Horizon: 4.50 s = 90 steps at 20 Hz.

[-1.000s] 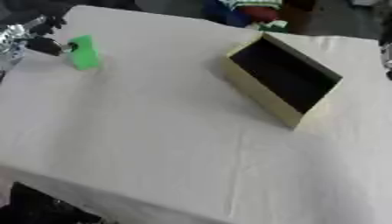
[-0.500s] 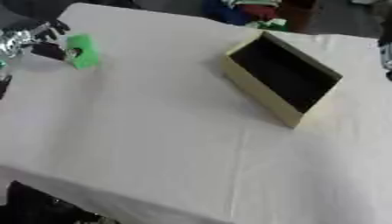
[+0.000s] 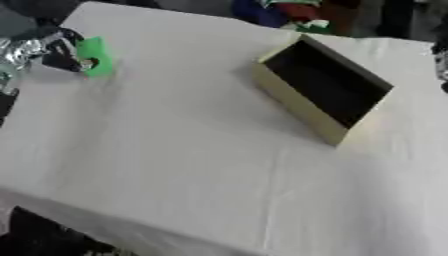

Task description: Pick up objects on the table and place them in the box.

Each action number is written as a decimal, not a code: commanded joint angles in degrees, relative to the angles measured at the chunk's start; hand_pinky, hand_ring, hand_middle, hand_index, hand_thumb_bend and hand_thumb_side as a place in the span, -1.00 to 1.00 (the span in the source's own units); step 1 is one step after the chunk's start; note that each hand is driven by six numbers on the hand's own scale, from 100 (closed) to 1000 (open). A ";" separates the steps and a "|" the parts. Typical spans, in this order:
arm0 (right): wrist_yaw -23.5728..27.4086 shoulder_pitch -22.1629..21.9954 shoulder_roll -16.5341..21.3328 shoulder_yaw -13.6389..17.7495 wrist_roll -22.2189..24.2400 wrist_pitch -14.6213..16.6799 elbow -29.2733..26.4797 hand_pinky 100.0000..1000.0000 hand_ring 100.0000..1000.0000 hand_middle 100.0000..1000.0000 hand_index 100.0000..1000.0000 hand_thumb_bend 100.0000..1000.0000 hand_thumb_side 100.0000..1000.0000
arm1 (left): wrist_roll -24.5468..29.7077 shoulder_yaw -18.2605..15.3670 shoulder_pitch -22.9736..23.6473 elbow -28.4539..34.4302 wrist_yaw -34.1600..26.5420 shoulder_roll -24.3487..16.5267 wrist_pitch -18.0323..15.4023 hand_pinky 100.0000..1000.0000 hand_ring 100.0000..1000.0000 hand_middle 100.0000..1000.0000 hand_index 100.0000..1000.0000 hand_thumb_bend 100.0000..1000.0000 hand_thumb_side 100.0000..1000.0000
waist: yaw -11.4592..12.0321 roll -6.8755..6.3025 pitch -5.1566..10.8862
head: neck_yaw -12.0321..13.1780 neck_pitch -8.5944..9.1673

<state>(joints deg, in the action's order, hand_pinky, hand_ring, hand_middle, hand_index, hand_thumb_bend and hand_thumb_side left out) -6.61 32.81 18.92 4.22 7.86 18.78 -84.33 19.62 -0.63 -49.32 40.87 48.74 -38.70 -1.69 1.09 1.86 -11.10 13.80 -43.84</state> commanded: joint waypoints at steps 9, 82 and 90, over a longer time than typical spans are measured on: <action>0.26 1.15 0.83 0.36 0.16 0.00 -0.24 0.17 0.66 0.14 0.57 -1.00 -0.32 | -2.34 -0.77 -0.31 1.69 0.75 -1.01 0.36 0.19 -0.15 -0.20 0.30 -0.87 -0.58 | -0.15 -0.15 0.82 | 0.07 -0.28; 1.23 2.67 -2.27 -2.47 4.04 0.41 0.18 0.17 0.67 0.11 0.53 -1.00 -0.30 | -9.56 16.44 -10.17 16.18 14.80 26.20 -14.75 0.43 0.37 0.41 0.76 -0.54 -0.15 | -8.04 -1.40 -0.40 | 3.52 0.11; 1.12 2.63 -2.21 -2.41 4.04 0.45 0.34 0.17 0.67 0.11 0.53 -1.00 -0.31 | -7.49 15.99 -10.51 17.46 14.89 25.41 -14.30 0.47 0.42 0.51 0.84 -0.10 0.21 | -8.01 -1.47 -0.28 | 3.52 0.20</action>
<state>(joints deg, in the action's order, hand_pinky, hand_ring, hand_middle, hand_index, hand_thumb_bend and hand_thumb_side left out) -5.63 34.29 15.88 1.39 11.83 19.16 -83.48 12.00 15.94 -58.48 57.00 63.37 -12.47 -16.14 -6.78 0.35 -12.42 17.45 -43.83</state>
